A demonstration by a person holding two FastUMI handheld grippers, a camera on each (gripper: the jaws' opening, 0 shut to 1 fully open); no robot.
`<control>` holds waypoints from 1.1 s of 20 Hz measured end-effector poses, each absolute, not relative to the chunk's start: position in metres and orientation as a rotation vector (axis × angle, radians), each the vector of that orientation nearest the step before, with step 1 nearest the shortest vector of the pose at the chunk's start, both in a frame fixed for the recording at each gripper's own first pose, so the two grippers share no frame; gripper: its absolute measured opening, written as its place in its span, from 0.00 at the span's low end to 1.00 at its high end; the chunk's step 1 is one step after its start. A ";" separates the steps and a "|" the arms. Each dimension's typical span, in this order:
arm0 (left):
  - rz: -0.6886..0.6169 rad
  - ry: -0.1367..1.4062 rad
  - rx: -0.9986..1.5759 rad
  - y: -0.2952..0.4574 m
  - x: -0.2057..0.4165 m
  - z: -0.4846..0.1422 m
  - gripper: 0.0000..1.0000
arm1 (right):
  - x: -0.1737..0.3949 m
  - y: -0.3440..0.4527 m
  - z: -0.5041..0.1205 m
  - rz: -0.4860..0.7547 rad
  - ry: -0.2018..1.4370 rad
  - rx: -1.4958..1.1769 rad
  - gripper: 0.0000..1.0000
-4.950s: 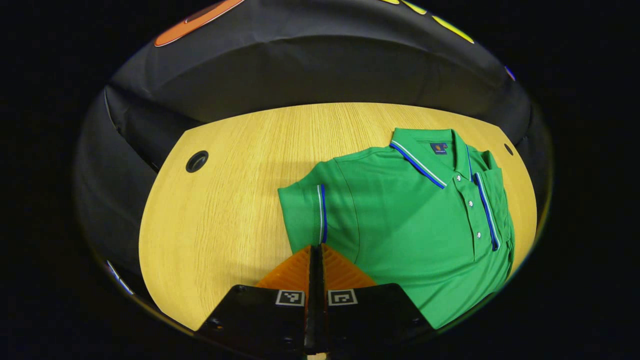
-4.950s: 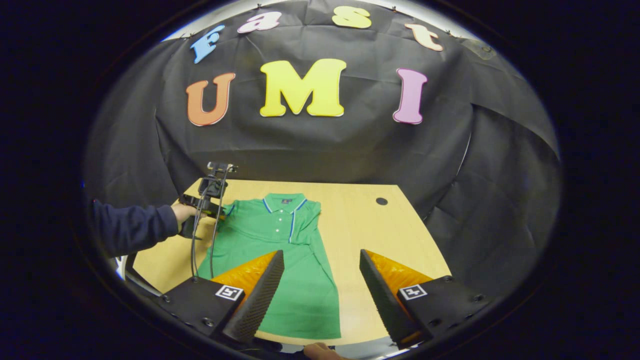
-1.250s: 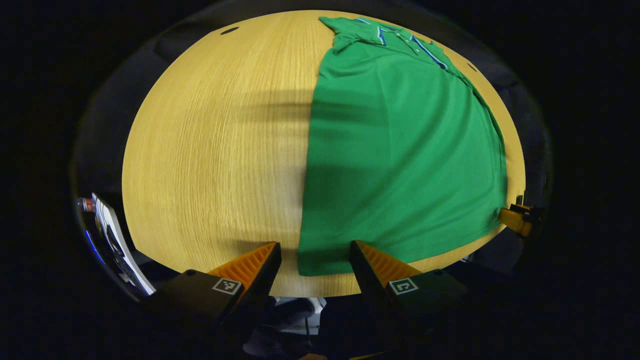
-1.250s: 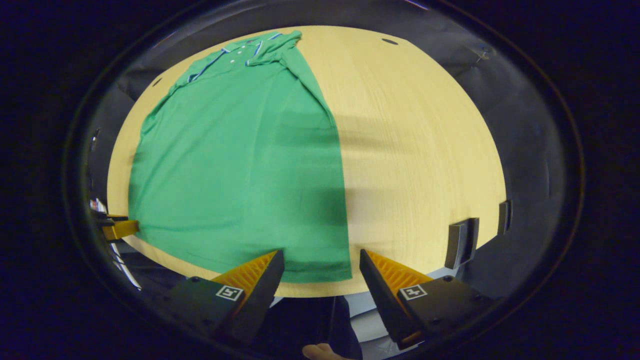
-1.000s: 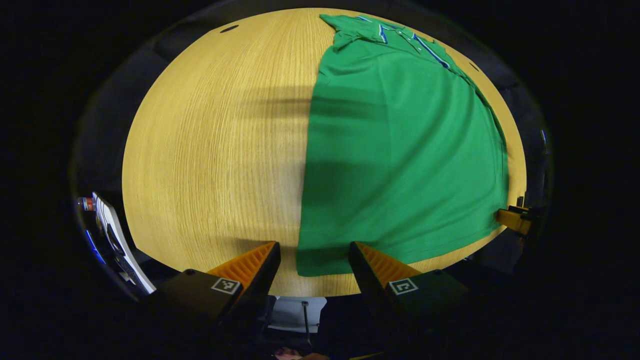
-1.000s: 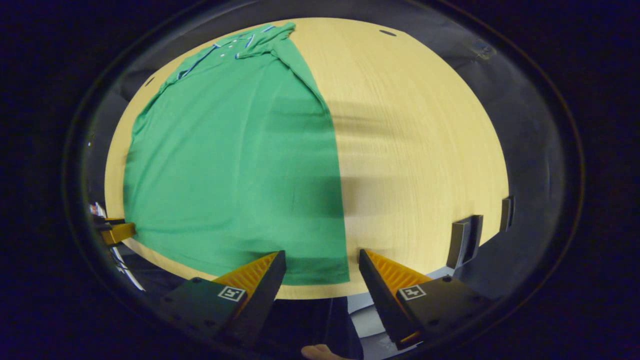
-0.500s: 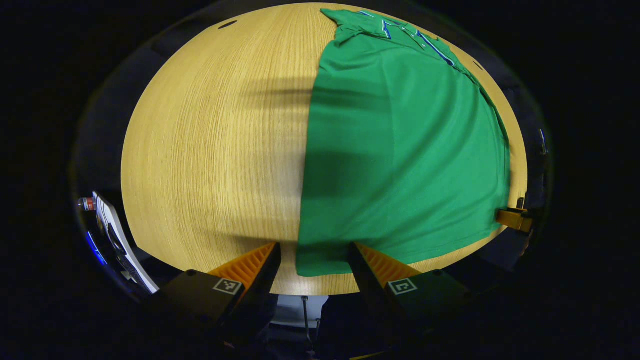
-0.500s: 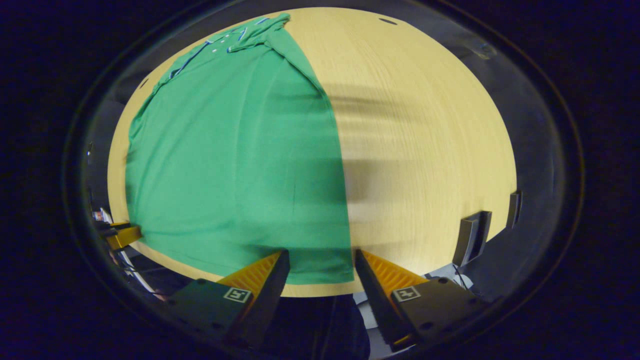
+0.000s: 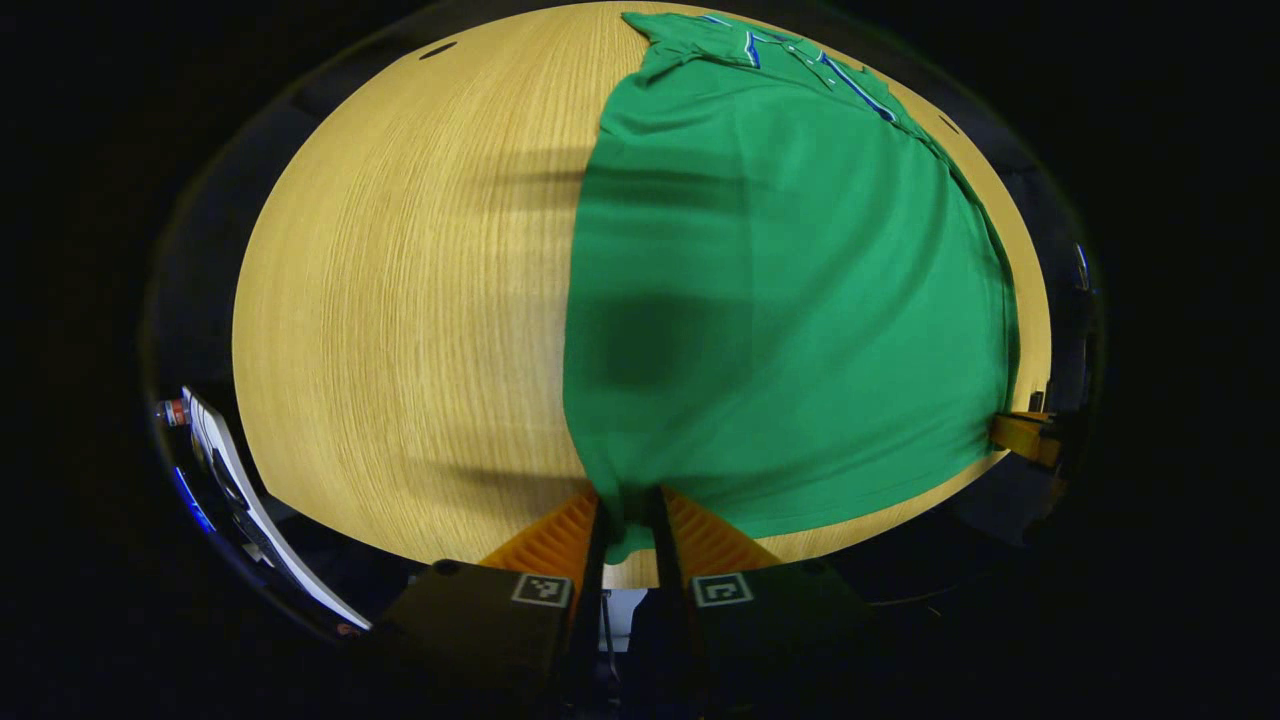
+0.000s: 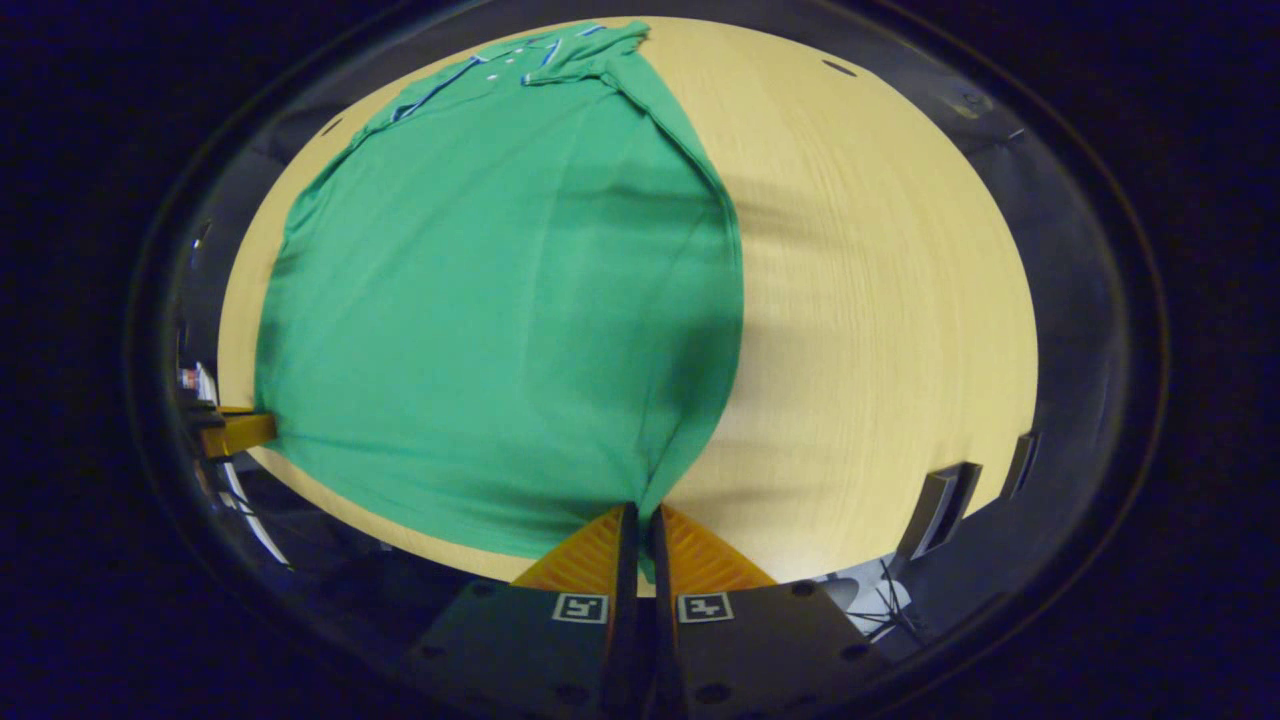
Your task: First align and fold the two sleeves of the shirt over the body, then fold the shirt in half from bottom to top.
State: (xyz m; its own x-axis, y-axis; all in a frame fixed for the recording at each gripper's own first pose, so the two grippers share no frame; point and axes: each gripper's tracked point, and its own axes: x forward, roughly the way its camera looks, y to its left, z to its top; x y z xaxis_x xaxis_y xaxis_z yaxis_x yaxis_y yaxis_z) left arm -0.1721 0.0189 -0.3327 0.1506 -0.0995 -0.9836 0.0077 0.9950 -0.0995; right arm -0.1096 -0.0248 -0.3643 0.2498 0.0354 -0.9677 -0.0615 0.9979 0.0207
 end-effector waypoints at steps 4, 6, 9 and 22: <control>-0.073 1.414 -0.050 0.018 -0.171 -0.333 0.05 | -0.109 -0.025 -0.364 0.088 1.297 -0.052 0.04; -0.081 1.403 -0.041 0.019 -0.169 -0.333 0.03 | -0.109 -0.025 -0.364 0.089 1.293 -0.045 0.02; -0.091 1.388 -0.057 0.015 -0.168 -0.333 0.03 | -0.110 -0.025 -0.363 0.095 1.289 -0.033 0.02; -0.166 1.183 -0.115 0.036 -0.122 -0.247 0.03 | -0.106 -0.026 -0.270 0.145 1.108 0.110 0.02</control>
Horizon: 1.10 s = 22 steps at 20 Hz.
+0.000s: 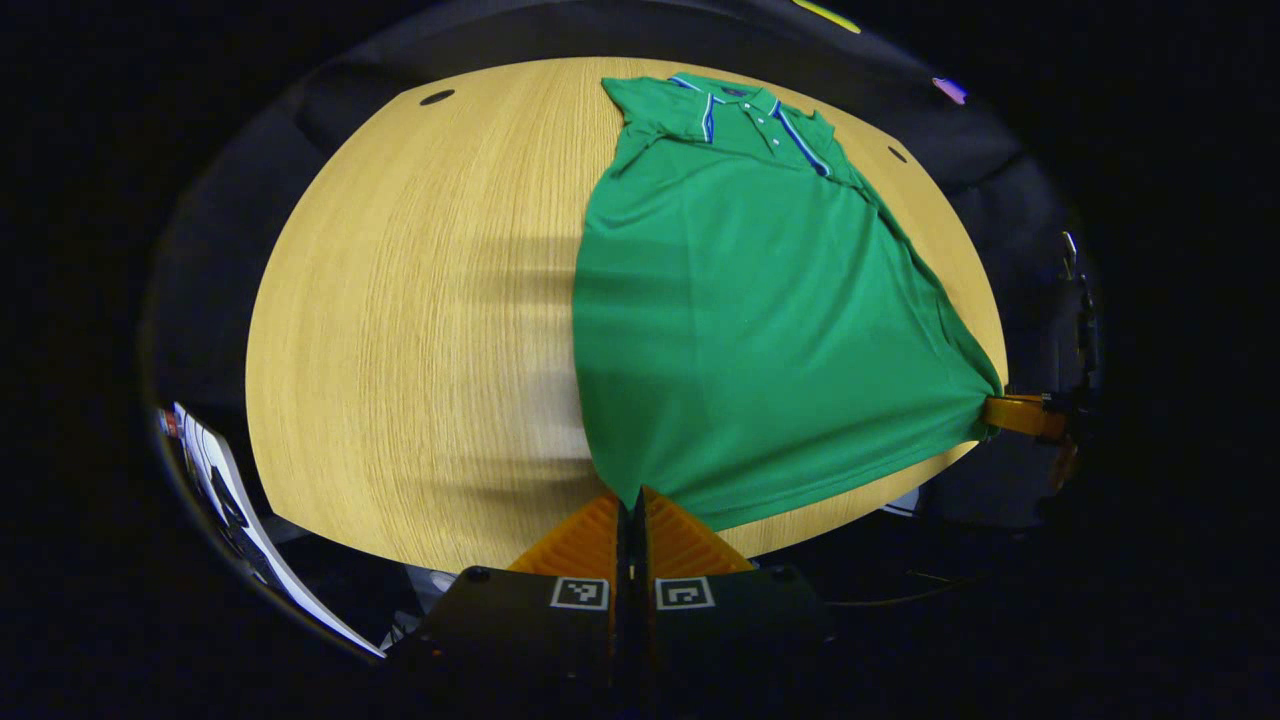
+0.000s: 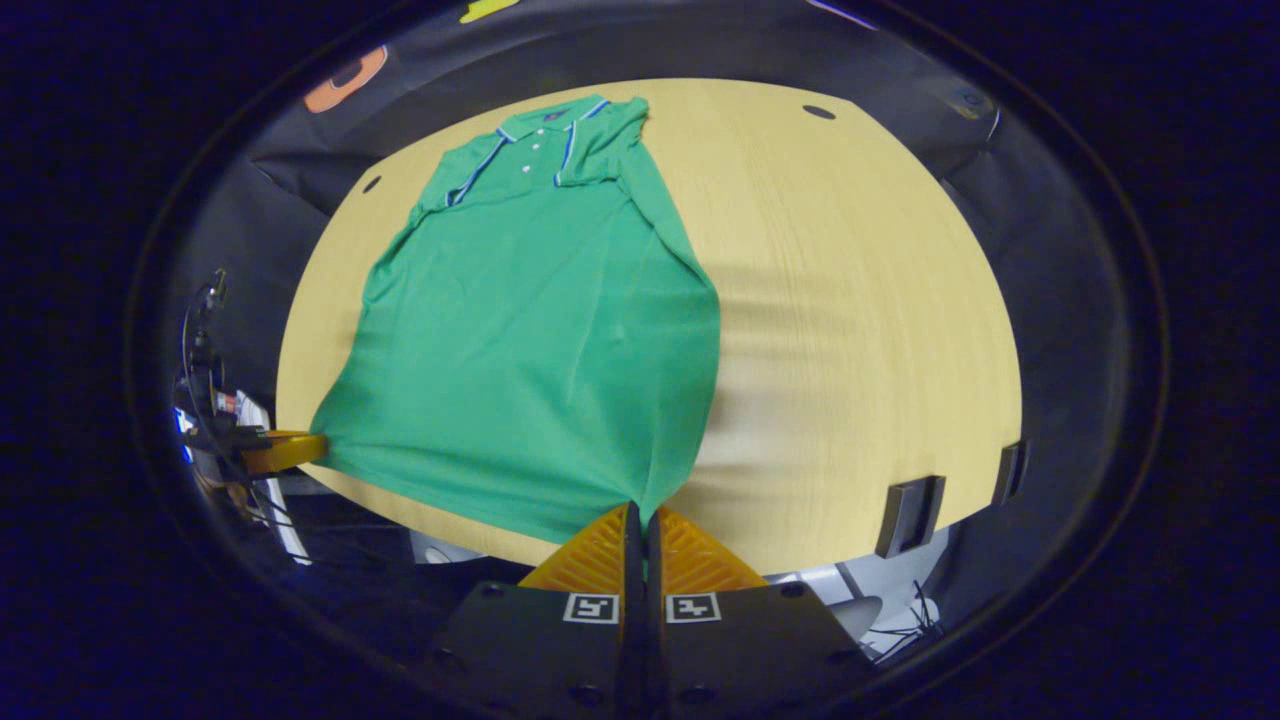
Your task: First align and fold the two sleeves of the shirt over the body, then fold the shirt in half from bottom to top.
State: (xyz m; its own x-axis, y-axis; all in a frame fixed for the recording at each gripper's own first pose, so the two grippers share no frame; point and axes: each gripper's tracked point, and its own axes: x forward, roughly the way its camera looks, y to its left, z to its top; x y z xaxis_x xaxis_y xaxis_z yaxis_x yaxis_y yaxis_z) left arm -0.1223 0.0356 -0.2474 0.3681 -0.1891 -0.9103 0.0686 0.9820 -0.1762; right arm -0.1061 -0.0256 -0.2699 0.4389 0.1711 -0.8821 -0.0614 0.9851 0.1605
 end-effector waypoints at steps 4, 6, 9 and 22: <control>-0.165 1.123 -0.086 0.034 -0.100 -0.204 0.03 | -0.091 -0.020 -0.233 0.165 1.036 0.137 0.02; -0.169 1.076 -0.072 0.041 -0.079 -0.179 0.03 | -0.081 -0.019 -0.214 0.178 1.004 0.135 0.02; -0.151 1.005 -0.058 0.046 -0.050 -0.147 0.03 | -0.056 -0.020 -0.182 0.181 0.924 0.139 0.02; -0.080 0.854 -0.012 0.048 0.054 -0.097 0.03 | 0.041 -0.015 -0.124 0.147 0.762 0.136 0.02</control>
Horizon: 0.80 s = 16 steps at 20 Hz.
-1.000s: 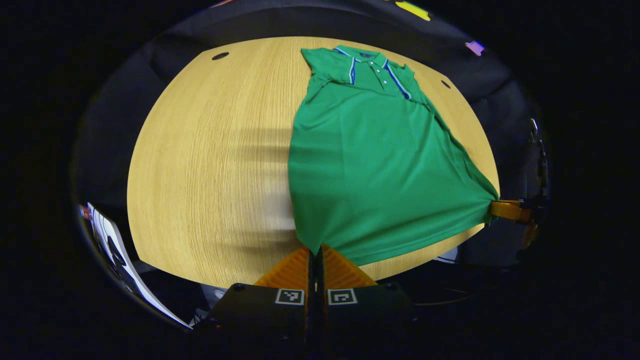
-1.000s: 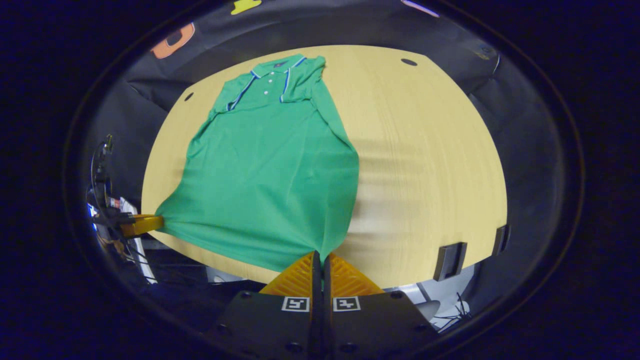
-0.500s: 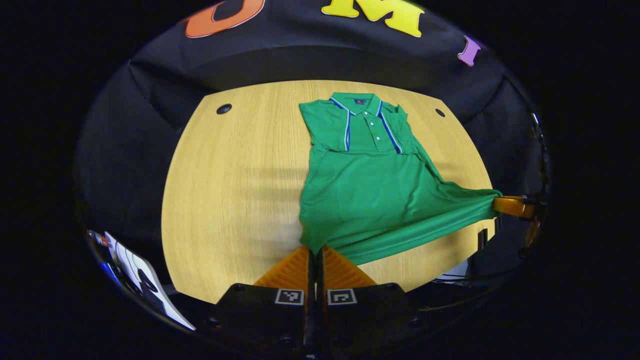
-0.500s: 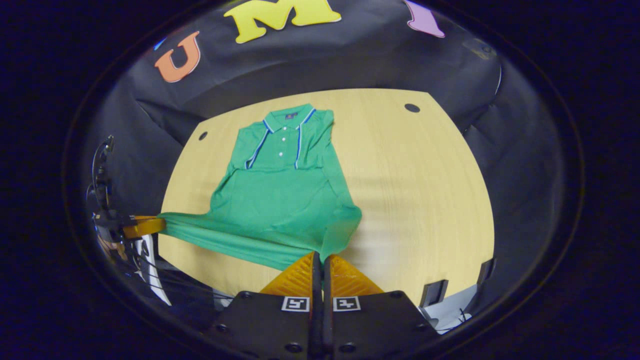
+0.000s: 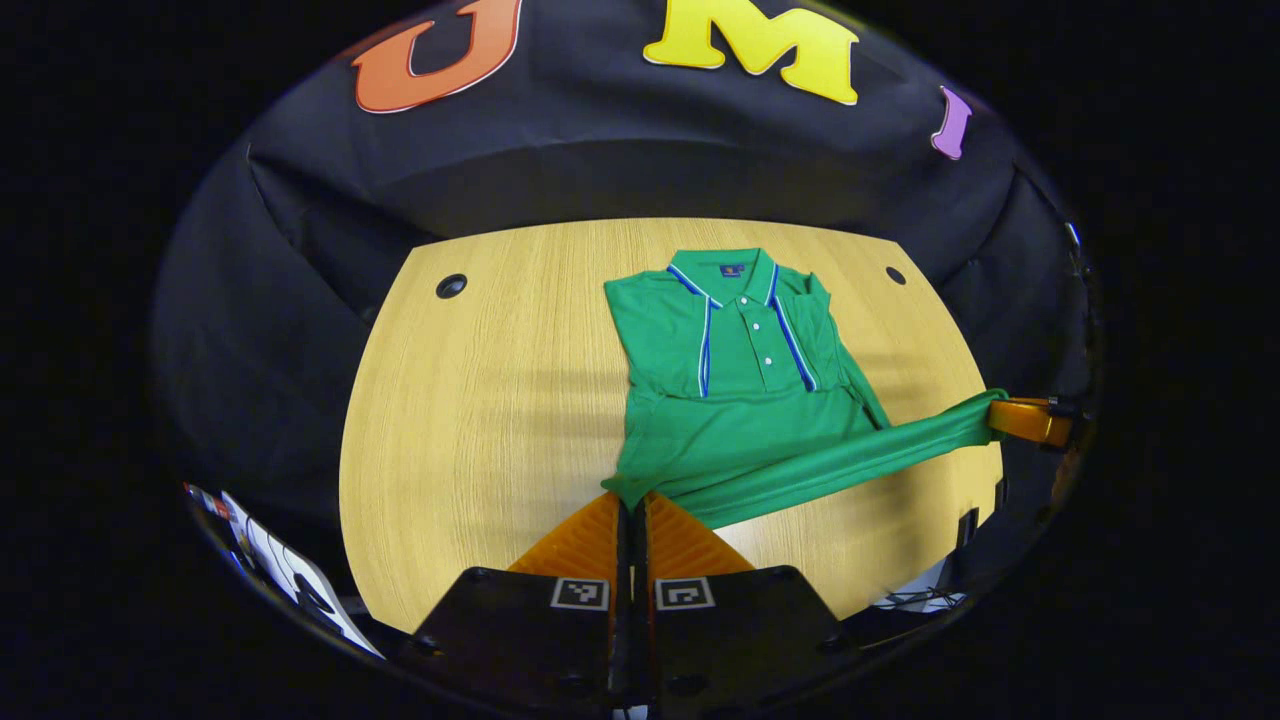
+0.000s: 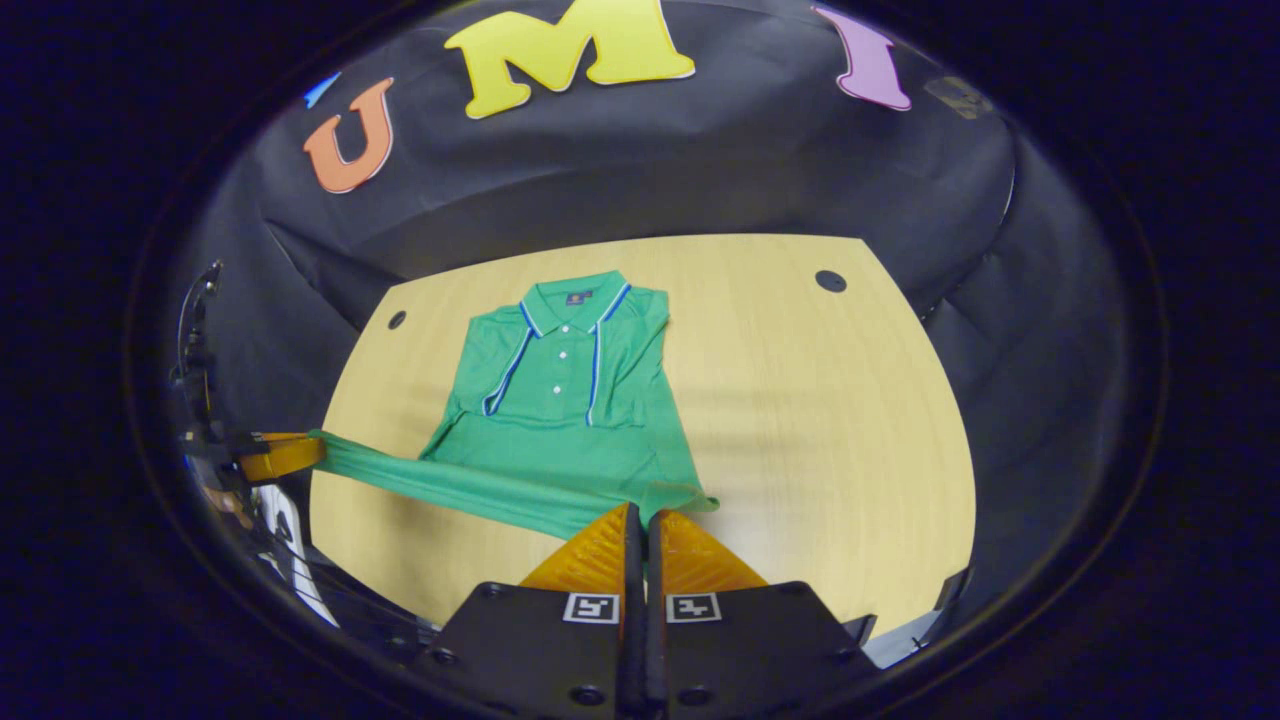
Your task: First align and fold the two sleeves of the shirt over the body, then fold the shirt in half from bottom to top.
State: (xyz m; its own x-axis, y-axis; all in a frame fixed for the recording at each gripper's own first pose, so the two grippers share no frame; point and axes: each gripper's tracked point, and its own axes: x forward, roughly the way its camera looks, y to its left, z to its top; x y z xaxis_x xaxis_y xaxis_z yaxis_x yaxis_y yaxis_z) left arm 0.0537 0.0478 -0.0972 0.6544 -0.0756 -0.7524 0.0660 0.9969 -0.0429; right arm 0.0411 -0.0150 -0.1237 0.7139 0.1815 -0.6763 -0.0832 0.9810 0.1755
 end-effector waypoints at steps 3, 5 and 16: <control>-0.063 0.836 -0.018 0.048 0.075 -0.094 0.03 | 0.066 -0.017 -0.123 0.131 0.743 0.143 0.02; -0.048 0.812 -0.020 0.049 0.092 -0.089 0.03 | 0.087 -0.018 -0.121 0.121 0.719 0.148 0.04; 0.042 0.661 0.032 0.060 0.212 -0.087 0.03 | 0.220 -0.013 -0.105 0.126 0.572 0.104 0.00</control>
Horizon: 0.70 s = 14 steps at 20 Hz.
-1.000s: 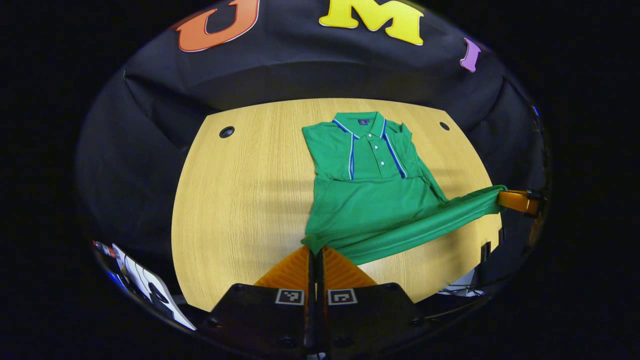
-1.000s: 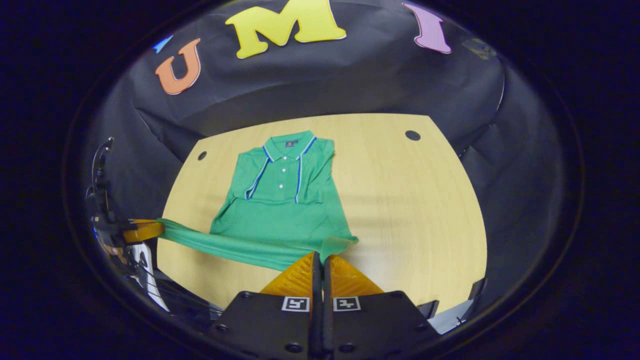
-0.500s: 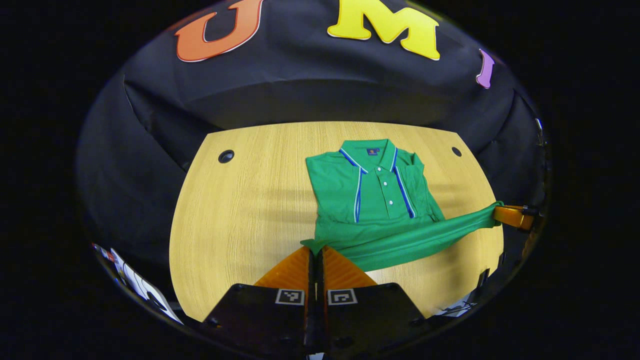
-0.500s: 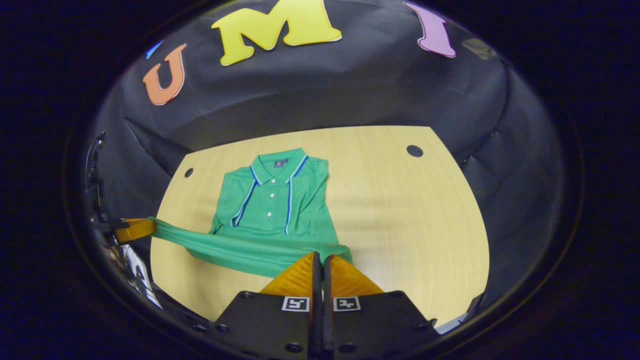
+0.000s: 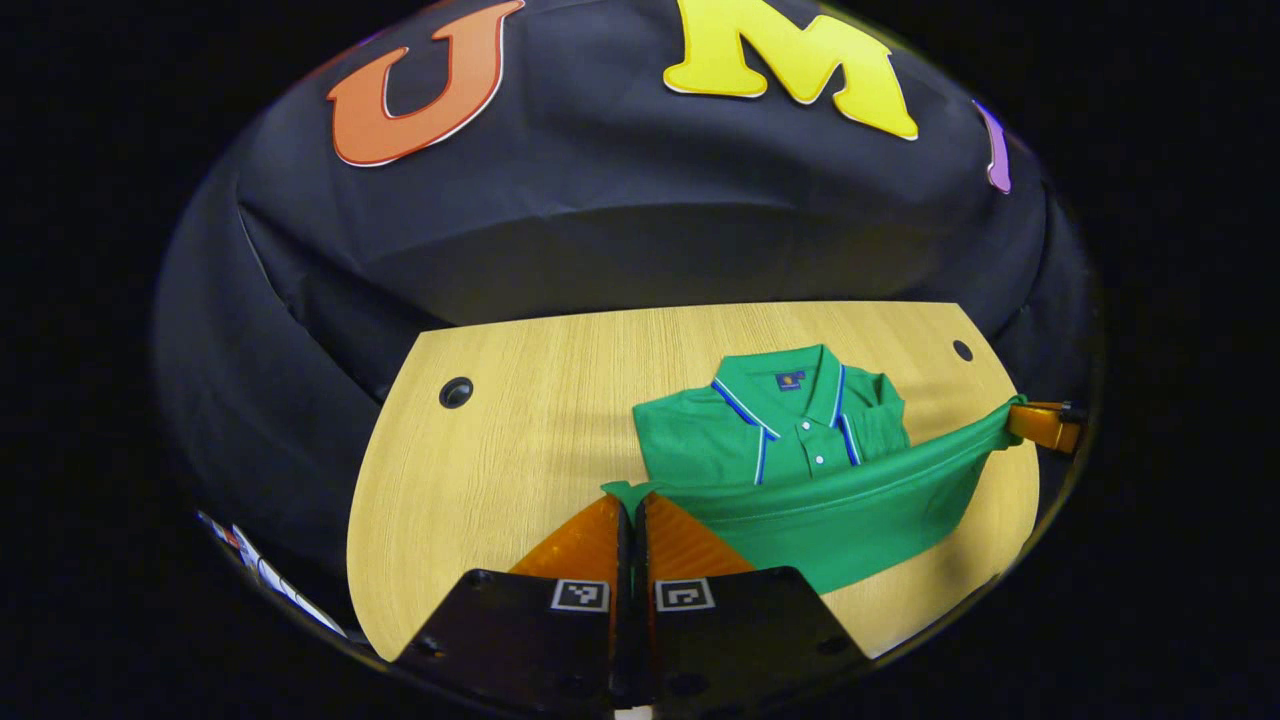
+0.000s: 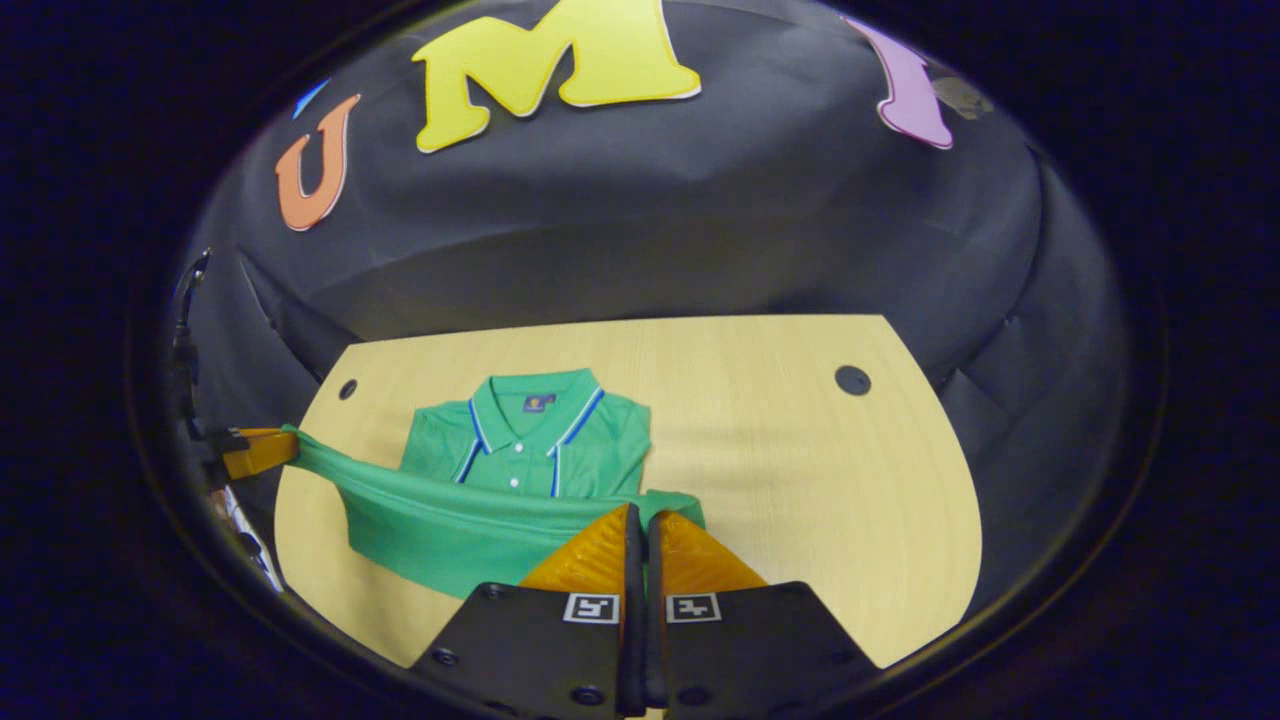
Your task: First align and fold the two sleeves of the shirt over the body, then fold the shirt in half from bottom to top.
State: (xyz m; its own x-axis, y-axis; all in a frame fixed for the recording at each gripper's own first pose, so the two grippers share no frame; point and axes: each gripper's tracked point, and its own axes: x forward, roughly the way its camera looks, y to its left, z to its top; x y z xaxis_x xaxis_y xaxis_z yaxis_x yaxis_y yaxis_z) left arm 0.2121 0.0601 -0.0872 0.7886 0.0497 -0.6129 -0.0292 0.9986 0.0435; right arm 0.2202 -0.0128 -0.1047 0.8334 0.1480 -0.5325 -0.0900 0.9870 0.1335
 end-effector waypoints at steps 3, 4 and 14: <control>0.065 0.633 -0.010 0.064 0.246 -0.099 0.03 | 0.254 -0.008 -0.110 0.135 0.540 0.067 0.00; 0.074 0.630 -0.035 0.064 0.256 -0.105 0.03 | 0.265 -0.005 -0.111 0.138 0.529 0.069 0.00; 0.084 0.555 -0.160 0.065 0.354 -0.144 0.03 | 0.379 -0.004 -0.151 0.105 0.481 0.072 0.02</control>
